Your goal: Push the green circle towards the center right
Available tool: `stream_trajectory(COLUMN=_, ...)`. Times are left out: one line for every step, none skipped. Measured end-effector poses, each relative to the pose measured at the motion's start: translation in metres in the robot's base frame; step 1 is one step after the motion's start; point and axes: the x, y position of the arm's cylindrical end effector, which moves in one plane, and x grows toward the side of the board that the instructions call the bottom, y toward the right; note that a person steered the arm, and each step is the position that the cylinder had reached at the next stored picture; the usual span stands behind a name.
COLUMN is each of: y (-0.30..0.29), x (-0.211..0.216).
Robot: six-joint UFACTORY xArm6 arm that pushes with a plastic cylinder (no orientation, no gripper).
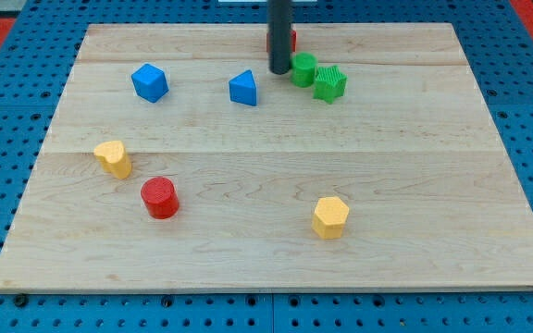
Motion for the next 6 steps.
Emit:
stream_trajectory(y=0.046, x=0.000)
stream_trajectory(y=0.086, x=0.000)
stream_trajectory(y=0.104, x=0.002)
stream_trajectory(y=0.106, x=-0.007)
stream_trajectory(y=0.106, x=-0.021)
stream_trajectory(y=0.128, x=-0.022)
